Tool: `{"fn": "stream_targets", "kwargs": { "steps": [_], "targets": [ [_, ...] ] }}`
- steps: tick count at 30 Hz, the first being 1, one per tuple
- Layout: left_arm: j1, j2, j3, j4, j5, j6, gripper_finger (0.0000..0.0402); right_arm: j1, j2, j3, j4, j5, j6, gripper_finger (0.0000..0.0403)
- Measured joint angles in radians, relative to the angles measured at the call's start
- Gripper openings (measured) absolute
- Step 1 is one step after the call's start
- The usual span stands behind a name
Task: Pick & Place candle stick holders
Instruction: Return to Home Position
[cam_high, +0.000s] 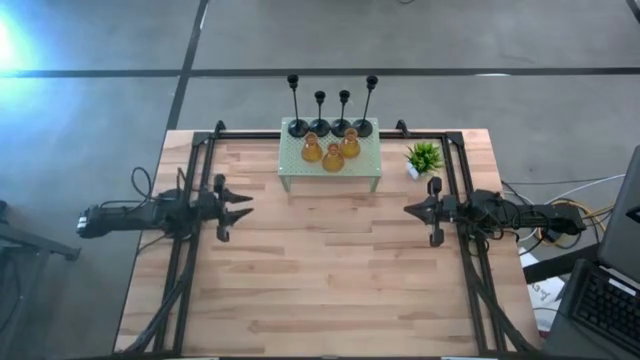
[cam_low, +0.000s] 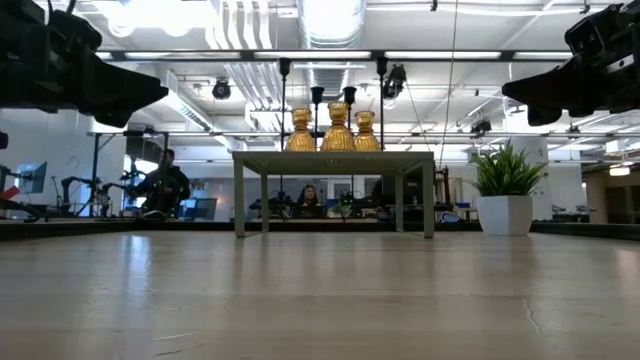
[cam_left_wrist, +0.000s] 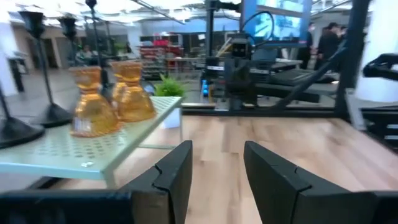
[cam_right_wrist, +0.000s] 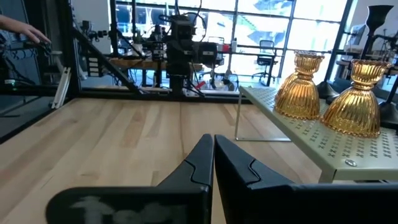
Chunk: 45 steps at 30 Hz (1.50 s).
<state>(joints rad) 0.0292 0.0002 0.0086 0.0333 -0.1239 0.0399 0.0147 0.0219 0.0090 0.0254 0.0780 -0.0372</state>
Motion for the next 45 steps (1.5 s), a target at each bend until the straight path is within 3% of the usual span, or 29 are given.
{"fn": "stream_targets", "kwargs": {
  "steps": [45],
  "targets": [
    [0.0,0.002,0.002,0.01,0.014,-0.018,0.0149,0.0,0.0,0.0,0.0,0.001,0.0,0.0009]
  ]
}}
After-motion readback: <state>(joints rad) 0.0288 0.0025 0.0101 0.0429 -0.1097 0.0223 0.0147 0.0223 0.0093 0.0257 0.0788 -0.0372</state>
